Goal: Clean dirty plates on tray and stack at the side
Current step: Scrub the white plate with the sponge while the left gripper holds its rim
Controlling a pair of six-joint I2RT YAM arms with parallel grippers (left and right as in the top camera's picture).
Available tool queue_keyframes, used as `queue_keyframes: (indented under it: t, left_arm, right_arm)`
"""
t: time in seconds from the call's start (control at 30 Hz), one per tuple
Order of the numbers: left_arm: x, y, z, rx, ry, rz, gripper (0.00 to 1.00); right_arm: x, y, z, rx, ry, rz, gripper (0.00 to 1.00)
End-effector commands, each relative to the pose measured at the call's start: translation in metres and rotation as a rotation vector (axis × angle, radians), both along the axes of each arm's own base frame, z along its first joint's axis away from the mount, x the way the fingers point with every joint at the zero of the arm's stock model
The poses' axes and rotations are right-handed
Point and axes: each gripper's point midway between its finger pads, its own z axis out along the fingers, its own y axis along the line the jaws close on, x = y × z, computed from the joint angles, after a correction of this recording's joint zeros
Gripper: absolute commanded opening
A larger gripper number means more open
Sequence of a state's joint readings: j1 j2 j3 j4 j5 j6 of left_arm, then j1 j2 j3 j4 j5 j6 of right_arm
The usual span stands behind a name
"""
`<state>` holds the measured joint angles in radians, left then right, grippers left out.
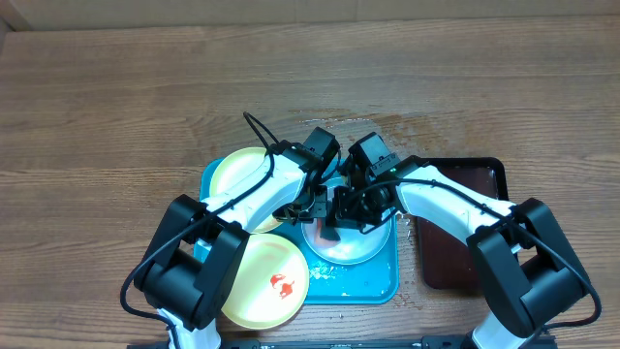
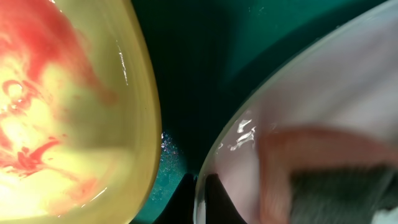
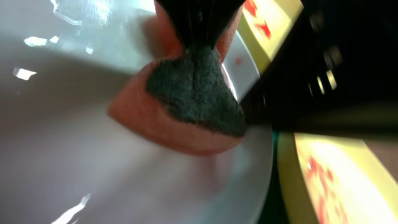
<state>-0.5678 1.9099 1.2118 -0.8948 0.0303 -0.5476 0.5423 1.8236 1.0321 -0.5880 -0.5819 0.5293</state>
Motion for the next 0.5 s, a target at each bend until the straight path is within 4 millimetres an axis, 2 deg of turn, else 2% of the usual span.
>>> queue_keyframes:
  t: [0.0,0.1,0.27,0.37,0.47]
  left_arm:
    - [-0.007,0.027,-0.021,0.118,0.034,0.017,0.04]
    - [-0.007,0.027,-0.021,0.118,0.035,0.017,0.04]
    - [-0.008,0.028,-0.021,0.121,0.038,0.017,0.04]
    - [-0.008,0.028,-0.021,0.121,0.039,0.017,0.04]
    - [-0.008,0.028,-0.021,0.121,0.038,0.017,0.04]
  right_arm:
    - [0.023,-0.016,-0.011,-0.092,0.011,-0.195,0.04]
    - [0.043,-0.031,-0.016,-0.158,-0.036,-0.294,0.04]
    - [0.061,-0.068,-0.025,-0.266,-0.071,-0.393,0.04]
    - [0.061,-0.098,-0.031,-0.348,-0.048,-0.443,0.04]
    - [0.051,-0.117,-0.036,-0.398,-0.005,-0.440,0.04]
